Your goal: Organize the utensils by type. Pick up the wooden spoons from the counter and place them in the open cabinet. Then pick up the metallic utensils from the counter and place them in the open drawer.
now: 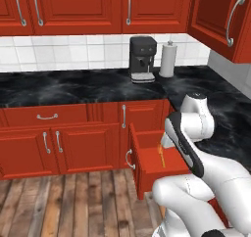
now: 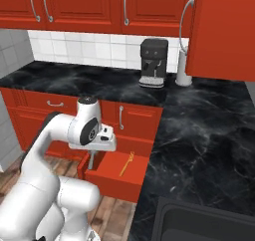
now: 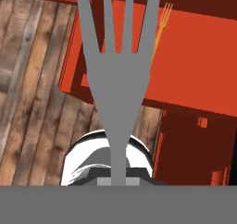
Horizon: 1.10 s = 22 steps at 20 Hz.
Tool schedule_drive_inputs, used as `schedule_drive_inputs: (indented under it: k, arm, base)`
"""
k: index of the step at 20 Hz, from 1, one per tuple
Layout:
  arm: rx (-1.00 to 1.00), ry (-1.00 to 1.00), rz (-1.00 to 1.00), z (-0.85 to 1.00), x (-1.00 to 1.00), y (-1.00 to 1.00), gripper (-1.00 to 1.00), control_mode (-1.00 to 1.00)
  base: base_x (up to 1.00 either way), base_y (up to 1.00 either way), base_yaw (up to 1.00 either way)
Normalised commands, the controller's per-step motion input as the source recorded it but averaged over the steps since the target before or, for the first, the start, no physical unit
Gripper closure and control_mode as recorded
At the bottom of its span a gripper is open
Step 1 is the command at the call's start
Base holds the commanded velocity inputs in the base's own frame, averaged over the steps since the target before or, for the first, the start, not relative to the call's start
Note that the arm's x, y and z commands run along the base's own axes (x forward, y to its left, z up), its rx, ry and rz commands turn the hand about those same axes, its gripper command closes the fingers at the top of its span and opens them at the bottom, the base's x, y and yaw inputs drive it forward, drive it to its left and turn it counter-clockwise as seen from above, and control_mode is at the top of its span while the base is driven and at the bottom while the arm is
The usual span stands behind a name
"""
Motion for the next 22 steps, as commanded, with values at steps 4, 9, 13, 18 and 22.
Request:
schedule_drive_inputs:
  k: [4,9,13,18,22]
  arm:
    - [0.00,0.02,-0.15,-0.21,0.77,-0.11,1.00,-1.00]
    - [0.00,0.01,0.00,-0.25,0.55,-0.09,1.00,-1.00]
    - [0.00,0.07,0.00,-0.42,0.30,-0.02,1.00,-1.00]
    - [0.00,0.09,0.00,-0.47,0.09,-0.01,1.00,-1.00]
    - [0.00,0.03,0.00,-0.34,0.17,0.00,1.00,-1.00]
  base:
    - [0.00,0.00,0.00]
    - [0.00,0.00,0.00]
    - [0.00,0.00,0.00]
    - [0.00,0.00,0.00]
    - [0.00,0.00,0.00]
